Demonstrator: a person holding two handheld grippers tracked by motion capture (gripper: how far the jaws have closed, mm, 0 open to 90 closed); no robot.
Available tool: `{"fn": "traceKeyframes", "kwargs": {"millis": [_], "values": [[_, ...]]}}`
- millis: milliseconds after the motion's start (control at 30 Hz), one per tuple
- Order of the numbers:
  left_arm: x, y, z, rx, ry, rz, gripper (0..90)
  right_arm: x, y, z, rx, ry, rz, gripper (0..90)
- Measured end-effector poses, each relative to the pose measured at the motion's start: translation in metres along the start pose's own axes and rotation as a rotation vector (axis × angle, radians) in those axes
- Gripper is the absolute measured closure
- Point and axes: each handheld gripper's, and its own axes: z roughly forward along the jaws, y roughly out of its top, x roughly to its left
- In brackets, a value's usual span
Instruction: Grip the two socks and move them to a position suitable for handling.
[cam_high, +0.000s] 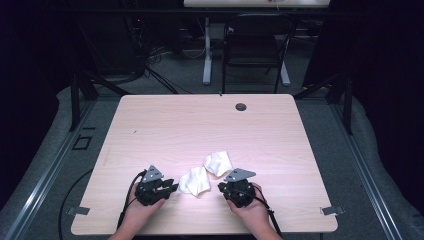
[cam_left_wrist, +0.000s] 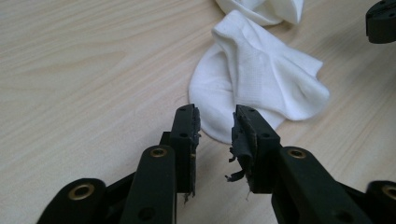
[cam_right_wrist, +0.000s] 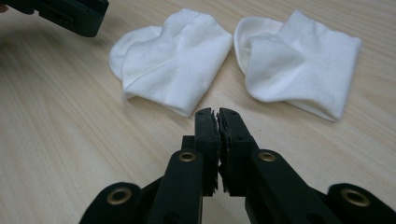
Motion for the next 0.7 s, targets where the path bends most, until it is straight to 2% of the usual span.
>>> {"fn": "traceKeyframes", "kwargs": {"millis": [167,400,700], "values": [[0.002,0.005,0.002,-0.006,0.001,-0.009,76.5,-0.001,0.007,0.008,0.007,-0.002,-0.011,89.6],[0.003,0.01,0.007,-0.004,-0.001,-0.02,82.4,-0.001,0.017,0.02,0.002,0.027,0.008,90.0],[-0.004,0.01,0.017,0.027,0.001,0.021,87.9,0.003,0.019,0.033,-0.001,0.051,0.016,90.0]]}}
